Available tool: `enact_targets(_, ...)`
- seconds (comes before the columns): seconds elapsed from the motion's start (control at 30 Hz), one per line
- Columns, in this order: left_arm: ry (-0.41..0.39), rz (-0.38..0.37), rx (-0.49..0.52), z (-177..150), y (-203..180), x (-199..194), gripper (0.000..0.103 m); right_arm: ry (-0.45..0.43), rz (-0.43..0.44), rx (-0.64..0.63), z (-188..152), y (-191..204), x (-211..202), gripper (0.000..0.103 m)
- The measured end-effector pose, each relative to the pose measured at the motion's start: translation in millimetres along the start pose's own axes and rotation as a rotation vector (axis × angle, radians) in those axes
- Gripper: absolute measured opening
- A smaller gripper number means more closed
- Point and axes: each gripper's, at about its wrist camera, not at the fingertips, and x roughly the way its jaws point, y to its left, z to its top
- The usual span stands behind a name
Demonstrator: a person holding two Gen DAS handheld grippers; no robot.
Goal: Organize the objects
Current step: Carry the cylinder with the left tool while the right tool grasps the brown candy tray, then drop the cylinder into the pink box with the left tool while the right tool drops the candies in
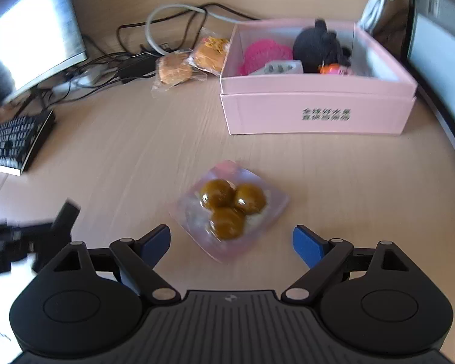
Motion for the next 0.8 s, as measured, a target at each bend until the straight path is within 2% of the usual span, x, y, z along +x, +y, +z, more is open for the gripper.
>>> enact_targets(0.1, -0.009, 0.016, -0.016, -2, 8, -6, 0.022, -0.009, -0.014, 0.012, 9, 10, 13, 0.09)
enact_targets(0.23, -0.016, 0.038, -0.039, -4, 17, -13, 0.022, -0.022, -0.07, -0.063, 18, 30, 33, 0.09)
enact_targets(0.27, -0.017, 0.044, -0.046, -4, 20, -14, 0.022, -0.025, -0.085, -0.08, 20, 33, 37, 0.087)
enact_targets(0.3, -0.017, 0.048, -0.051, -5, 22, -15, 0.022, -0.03, -0.1, -0.097, 21, 37, 39, 0.08)
enact_targets(0.37, -0.013, 0.054, -0.06, -5, 26, -16, 0.022, -0.027, -0.097, -0.133, 22, 42, 40, 0.079)
enact_targets(0.6, 0.002, 0.03, -0.035, -4, 19, -10, 0.022, -0.017, -0.065, -0.164, 14, 44, 26, 0.074)
enact_targets(0.8, 0.037, -0.024, 0.017, -6, 1, 3, 0.022, -0.046, -0.074, -0.177, 1, 29, -11, 0.074)
